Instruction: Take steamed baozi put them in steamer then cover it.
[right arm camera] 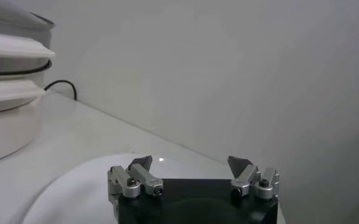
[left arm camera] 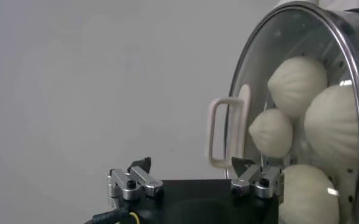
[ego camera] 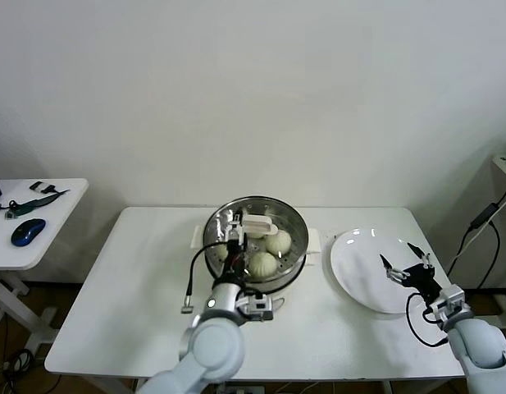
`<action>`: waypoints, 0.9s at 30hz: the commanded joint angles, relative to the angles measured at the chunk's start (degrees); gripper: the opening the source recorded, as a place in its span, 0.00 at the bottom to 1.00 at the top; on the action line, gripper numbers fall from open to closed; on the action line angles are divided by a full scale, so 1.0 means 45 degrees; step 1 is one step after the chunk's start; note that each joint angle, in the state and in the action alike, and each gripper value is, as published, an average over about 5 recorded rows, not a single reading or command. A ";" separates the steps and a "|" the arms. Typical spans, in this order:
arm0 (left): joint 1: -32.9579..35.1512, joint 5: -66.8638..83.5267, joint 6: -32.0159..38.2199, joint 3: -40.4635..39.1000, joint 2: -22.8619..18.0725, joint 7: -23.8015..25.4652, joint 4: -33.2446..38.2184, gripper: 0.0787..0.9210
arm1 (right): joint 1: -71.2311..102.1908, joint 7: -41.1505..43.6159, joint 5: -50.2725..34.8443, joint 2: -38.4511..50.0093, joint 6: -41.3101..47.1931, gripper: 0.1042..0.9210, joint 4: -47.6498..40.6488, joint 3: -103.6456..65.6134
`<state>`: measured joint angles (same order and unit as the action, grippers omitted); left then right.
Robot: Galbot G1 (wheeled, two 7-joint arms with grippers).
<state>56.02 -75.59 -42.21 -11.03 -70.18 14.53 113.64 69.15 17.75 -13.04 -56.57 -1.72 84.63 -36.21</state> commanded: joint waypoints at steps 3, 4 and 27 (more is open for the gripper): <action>0.2458 0.3508 0.0381 0.3325 0.1237 -0.2731 0.2984 0.88 | 0.0205 -0.0083 -0.0567 -0.0127 0.0539 0.88 0.0618 -0.0130; 0.2718 0.4484 0.0605 0.3841 0.1272 -0.3196 0.3034 0.88 | 0.0255 -0.0079 -0.0588 -0.0164 0.0545 0.88 0.0686 -0.0170; 0.6500 1.8881 1.0042 1.1109 -0.1626 -0.4465 -0.0781 0.88 | 0.1827 -0.0255 -0.1055 -0.1340 0.0620 0.88 0.2782 -0.1083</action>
<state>78.84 -14.22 -23.04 26.11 -73.07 -6.73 116.96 74.57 16.84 -16.00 -60.84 1.40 92.87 -39.81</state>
